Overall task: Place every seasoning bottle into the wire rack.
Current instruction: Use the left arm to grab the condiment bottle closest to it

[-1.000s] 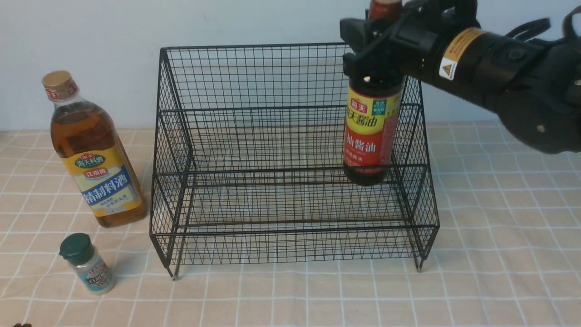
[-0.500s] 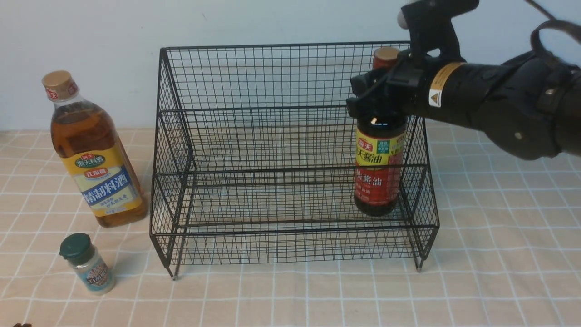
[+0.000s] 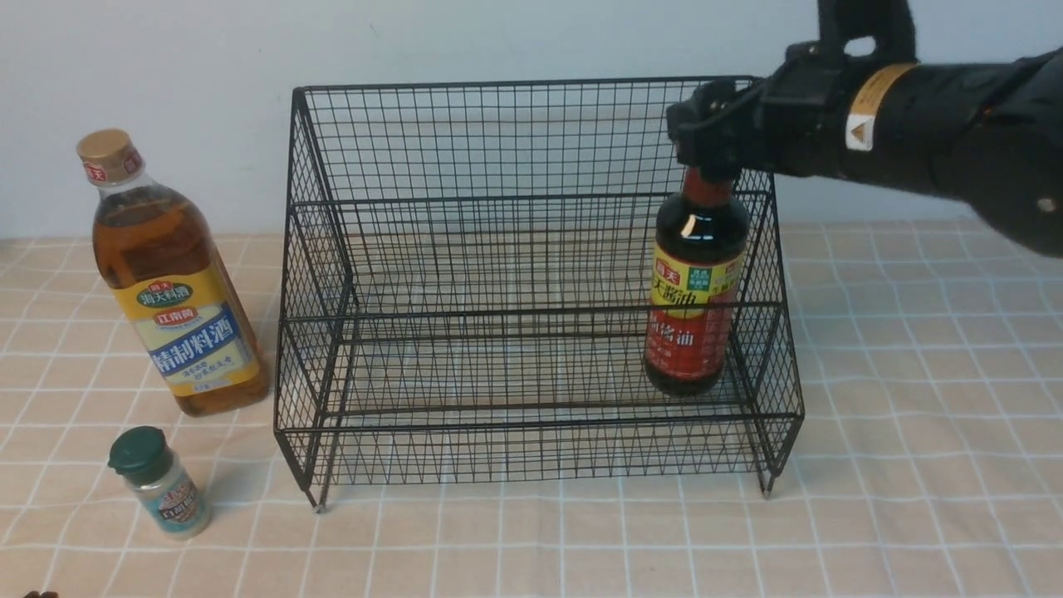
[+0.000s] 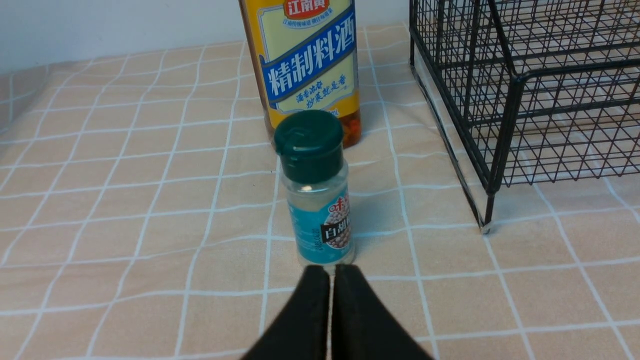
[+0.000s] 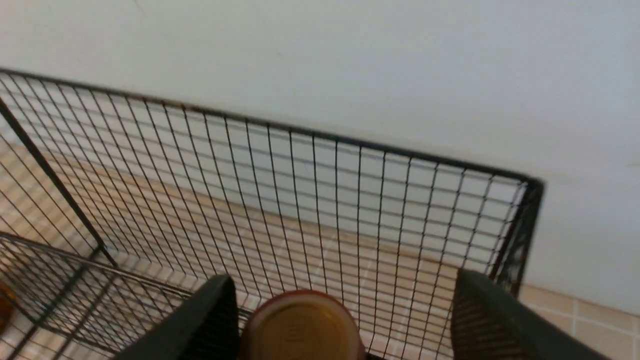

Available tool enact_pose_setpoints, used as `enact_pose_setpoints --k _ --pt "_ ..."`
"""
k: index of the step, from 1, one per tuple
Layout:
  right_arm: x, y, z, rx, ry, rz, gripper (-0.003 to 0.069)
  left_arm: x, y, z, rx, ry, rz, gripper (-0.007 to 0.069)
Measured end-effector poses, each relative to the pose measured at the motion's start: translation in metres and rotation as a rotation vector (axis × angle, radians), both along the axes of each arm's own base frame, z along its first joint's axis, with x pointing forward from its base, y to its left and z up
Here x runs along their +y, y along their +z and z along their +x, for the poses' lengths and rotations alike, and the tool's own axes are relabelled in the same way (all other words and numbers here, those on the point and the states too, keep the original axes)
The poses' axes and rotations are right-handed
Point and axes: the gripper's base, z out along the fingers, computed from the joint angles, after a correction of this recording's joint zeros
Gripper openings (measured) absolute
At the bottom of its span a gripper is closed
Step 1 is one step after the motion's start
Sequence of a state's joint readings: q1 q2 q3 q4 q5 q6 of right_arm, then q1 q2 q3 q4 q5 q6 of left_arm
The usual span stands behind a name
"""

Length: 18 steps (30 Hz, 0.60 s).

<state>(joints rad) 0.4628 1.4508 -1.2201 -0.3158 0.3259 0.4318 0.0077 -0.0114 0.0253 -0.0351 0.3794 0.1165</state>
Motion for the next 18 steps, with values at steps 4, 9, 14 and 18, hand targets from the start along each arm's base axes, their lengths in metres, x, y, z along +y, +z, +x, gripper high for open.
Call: enact_pose_setpoints --k 4,9,14,18 --pt "-0.017 0.036 -0.030 -0.056 -0.021 0.039 0.0494 0.000 0.000 0.000 0.000 0.000 0.000 -0.0007" --pt "-0.041 0.066 -0.071 -0.062 -0.066 0.050 0.0388 0.000 0.000 0.000 0.000 0.000 0.000 -0.0007" --pt "-0.076 0.088 -0.131 -0.004 -0.121 0.034 0.0062 0.000 0.000 0.000 0.000 0.000 0.000 -0.0007" --pt "-0.093 0.099 -0.168 0.001 -0.124 0.085 -0.0004 0.000 0.000 0.000 0.000 0.000 0.000 -0.0007"
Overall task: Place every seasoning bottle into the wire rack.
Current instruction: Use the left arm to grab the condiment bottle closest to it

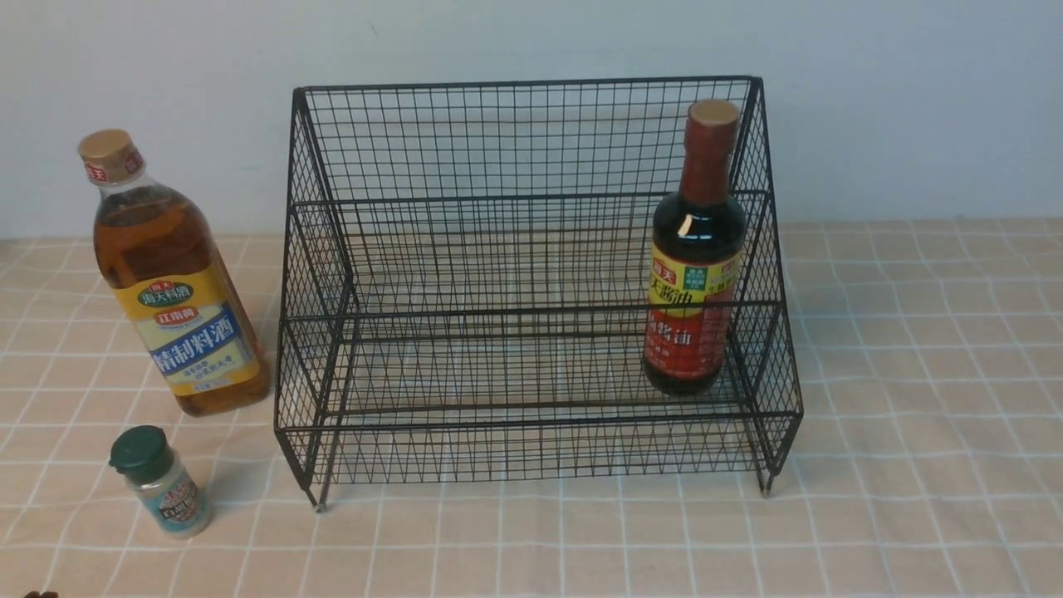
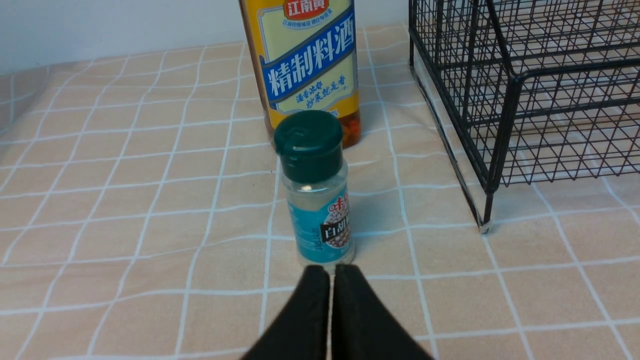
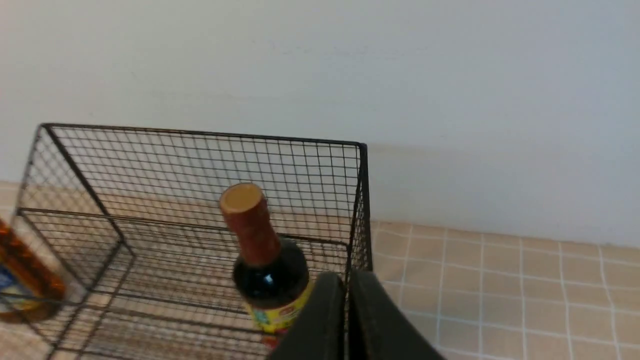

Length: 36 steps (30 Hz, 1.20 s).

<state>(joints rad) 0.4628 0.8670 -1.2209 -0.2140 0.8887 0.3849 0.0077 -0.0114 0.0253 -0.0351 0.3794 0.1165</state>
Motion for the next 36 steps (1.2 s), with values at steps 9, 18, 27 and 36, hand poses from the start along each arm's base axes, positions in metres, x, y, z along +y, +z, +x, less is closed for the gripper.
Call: enact_pose_setpoints --k 9,18,27,36 --pt "-0.026 0.023 -0.070 -0.150 0.072 0.164 -0.0013 0.000 0.000 0.000 0.000 0.000 0.000 -0.0007" --pt "-0.026 0.025 -0.083 -0.153 0.123 0.236 -0.0013 0.000 0.000 0.000 0.000 0.000 0.000 -0.0007" --pt "-0.027 0.025 -0.083 -0.248 0.165 0.025 -0.0013 0.000 0.000 0.000 0.000 0.000 0.000 -0.0007" --pt "-0.029 -0.024 -0.088 -0.481 0.167 -0.116 -0.0013 0.000 0.000 0.000 0.000 0.000 0.000 -0.0007"
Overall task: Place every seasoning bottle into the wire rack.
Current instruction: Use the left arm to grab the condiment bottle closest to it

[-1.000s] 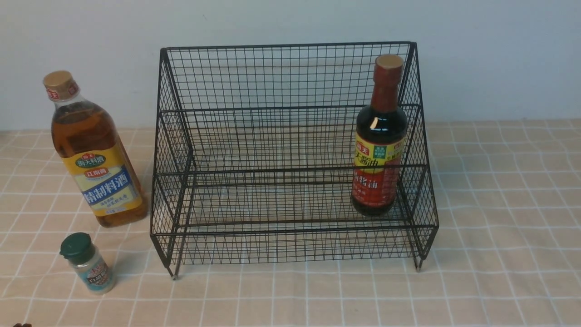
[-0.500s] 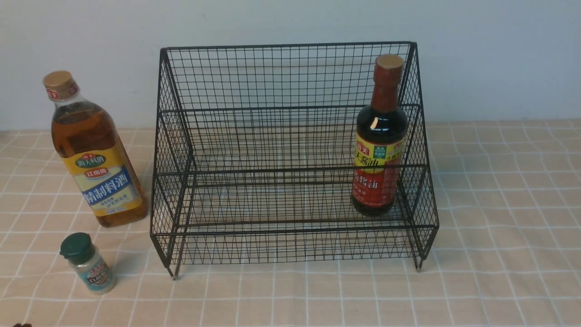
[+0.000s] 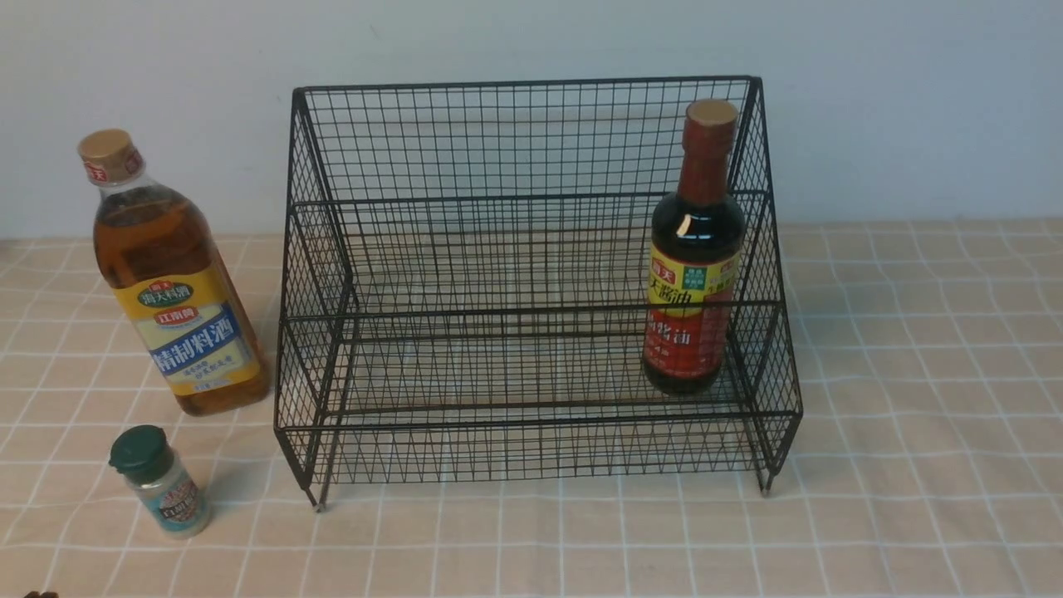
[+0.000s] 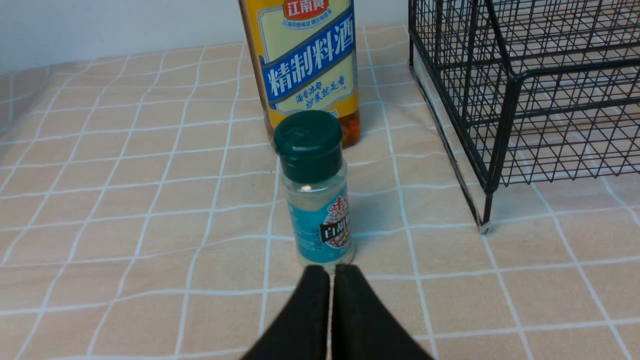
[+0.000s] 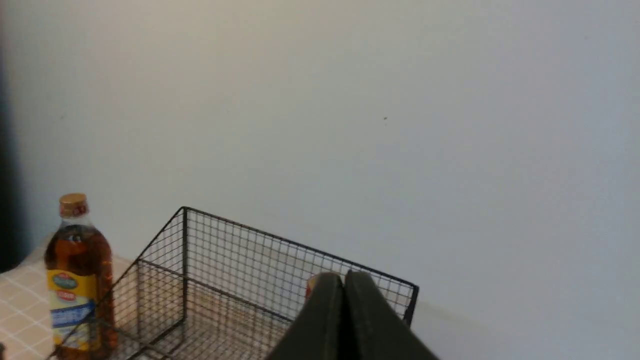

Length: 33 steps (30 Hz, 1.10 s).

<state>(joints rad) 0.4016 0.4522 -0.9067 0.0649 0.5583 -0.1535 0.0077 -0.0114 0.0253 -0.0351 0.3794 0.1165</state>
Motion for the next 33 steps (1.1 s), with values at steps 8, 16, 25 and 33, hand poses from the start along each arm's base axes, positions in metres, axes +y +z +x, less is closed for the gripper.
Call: enact_pose_setpoints --k 8,16,25,33 --pt "-0.013 -0.127 0.011 0.031 -0.249 -0.050 -0.0013 0.000 0.000 0.000 0.000 0.000 0.000 -0.0007" --pt "-0.022 -0.250 0.007 0.258 -0.381 -0.092 -0.0013 0.000 0.000 0.000 0.000 0.000 0.000 -0.0007" --pt "-0.024 -0.256 0.003 0.282 -0.432 -0.072 -0.0013 0.000 0.000 0.000 0.000 0.000 0.000 -0.0007" --pt "-0.024 -0.256 0.003 0.282 -0.435 -0.069 -0.0013 0.000 0.000 0.000 0.000 0.000 0.000 -0.0007"
